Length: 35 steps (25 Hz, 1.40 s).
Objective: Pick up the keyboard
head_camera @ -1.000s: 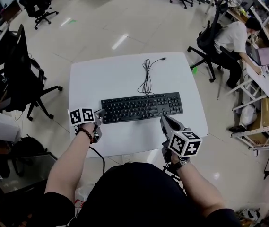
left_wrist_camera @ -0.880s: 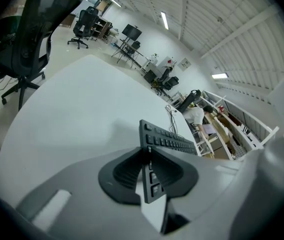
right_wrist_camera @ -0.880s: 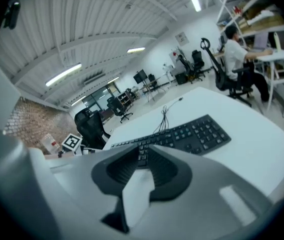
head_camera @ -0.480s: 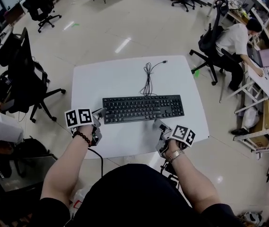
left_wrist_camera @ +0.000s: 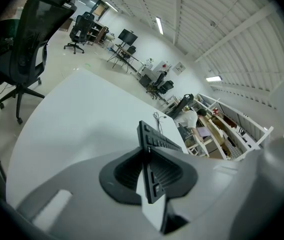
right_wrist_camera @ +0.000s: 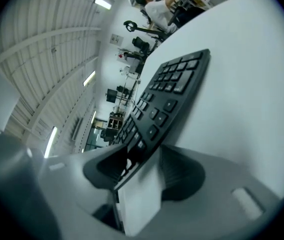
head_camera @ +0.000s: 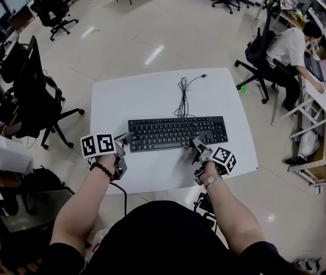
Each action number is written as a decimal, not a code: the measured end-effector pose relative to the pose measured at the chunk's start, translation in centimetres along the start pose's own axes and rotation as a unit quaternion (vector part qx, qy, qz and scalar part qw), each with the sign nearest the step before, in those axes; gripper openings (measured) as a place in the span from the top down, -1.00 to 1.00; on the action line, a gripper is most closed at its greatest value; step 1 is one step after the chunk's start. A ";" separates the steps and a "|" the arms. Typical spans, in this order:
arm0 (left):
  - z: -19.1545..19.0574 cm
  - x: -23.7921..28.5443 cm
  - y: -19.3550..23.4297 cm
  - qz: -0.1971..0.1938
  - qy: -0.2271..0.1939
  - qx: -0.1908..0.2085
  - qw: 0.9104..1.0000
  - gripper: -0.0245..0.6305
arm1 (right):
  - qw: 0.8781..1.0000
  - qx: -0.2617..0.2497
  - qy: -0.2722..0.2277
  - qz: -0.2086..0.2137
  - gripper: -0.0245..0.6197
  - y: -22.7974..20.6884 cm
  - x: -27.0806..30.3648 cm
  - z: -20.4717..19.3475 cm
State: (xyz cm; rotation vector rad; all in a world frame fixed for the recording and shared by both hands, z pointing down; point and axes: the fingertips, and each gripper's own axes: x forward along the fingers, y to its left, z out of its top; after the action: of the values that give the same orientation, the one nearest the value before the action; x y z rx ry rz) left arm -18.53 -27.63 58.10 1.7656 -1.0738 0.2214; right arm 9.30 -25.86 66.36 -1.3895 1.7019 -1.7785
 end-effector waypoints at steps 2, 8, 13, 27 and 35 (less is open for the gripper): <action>0.0 -0.1 -0.1 0.001 0.000 0.002 1.000 0.76 | 1.000 0.009 -0.009 0.013 0.29 0.0 0.5 0.5; 0.0 -0.1 -0.1 0.002 0.002 0.005 1.000 0.76 | 0.999 0.018 -0.015 0.046 0.33 0.3 1.2 0.7; -0.4 -0.2 0.0 0.000 0.000 0.003 1.000 0.73 | 0.997 -0.010 -0.028 0.064 0.48 1.7 0.3 1.3; 2.4 -3.2 -1.3 -0.072 -0.084 0.001 0.994 0.73 | 0.980 -0.154 -0.050 0.115 0.50 12.1 -3.9 1.9; 4.4 -4.7 -2.8 -0.100 -0.119 0.025 0.988 0.73 | 0.964 -0.219 -0.067 0.134 0.51 16.9 -6.2 1.9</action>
State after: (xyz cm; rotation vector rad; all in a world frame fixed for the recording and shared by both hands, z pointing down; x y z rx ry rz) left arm -20.59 -28.37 51.39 1.9670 -1.0560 -0.0884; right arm 7.32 -26.36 48.35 -1.3224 2.1732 -1.1812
